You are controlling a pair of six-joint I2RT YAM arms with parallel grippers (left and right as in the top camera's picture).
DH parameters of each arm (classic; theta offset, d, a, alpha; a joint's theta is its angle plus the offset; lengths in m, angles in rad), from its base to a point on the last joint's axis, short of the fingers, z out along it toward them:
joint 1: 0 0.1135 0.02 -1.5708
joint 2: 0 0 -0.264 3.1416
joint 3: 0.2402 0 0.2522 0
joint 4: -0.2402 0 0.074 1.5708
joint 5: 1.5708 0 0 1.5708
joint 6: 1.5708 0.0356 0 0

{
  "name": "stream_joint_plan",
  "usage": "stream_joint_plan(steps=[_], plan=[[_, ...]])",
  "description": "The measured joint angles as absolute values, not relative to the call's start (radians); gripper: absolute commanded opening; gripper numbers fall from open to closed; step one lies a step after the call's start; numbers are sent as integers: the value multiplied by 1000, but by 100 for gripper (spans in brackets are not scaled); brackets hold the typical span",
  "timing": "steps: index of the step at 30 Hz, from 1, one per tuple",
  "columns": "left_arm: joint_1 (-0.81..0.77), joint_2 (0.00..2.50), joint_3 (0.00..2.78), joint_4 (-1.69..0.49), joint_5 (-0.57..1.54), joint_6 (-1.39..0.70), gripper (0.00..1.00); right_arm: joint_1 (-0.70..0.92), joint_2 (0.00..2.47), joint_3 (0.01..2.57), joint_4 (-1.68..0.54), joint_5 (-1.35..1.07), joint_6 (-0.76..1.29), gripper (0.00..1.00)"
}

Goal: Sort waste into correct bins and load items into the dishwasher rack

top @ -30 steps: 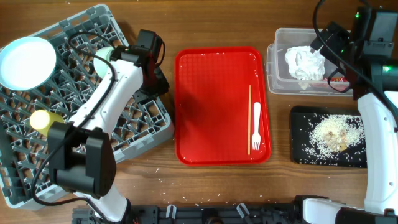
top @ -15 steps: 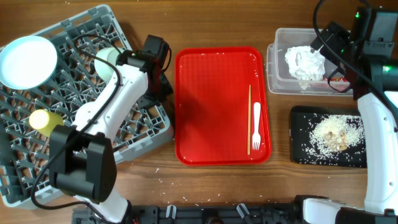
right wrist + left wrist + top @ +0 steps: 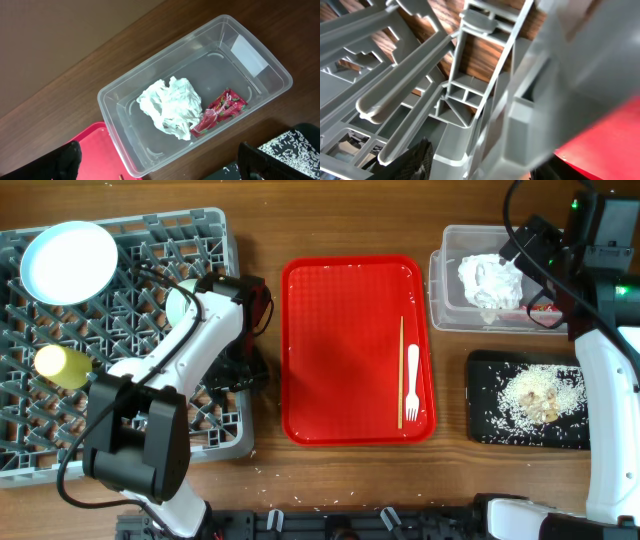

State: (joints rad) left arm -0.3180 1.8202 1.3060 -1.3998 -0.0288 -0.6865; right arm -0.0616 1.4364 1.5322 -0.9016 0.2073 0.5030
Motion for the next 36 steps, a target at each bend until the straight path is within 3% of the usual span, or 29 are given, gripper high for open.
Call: stream_joint_plan(steps=[5,10,13,16,18,19,20,26,36], plan=[[-318,1648,1392,-1291,-30,-671,60,-62,1436,1532,-901,207,503,100],[-318,1600,1401,-934,-94,-610,61,-62,1436,1532,-901,207,503,100],[-307,1652,1403,-692,-290,-570,63,-62,1438,1532,-902,207,503,100],[-287,1726,1402,-535,-333,-496,66,-62,1438,1532,-903,207,503,100],[-271,1790,1402,-480,-345,-466,48,-62,1438,1532,-901,207,503,100],[-260,1817,1401,-438,-347,-457,20,-62,1438,1532,-902,207,503,100],[-246,1851,1402,-396,-348,-448,4,-62,1438,1532,-902,207,503,100],[-160,1888,1401,-329,-282,-434,4,-62,1438,1532,-902,207,503,100],[-68,1958,1401,-318,11,-390,4,-62,1438,1532,-902,207,503,100]])
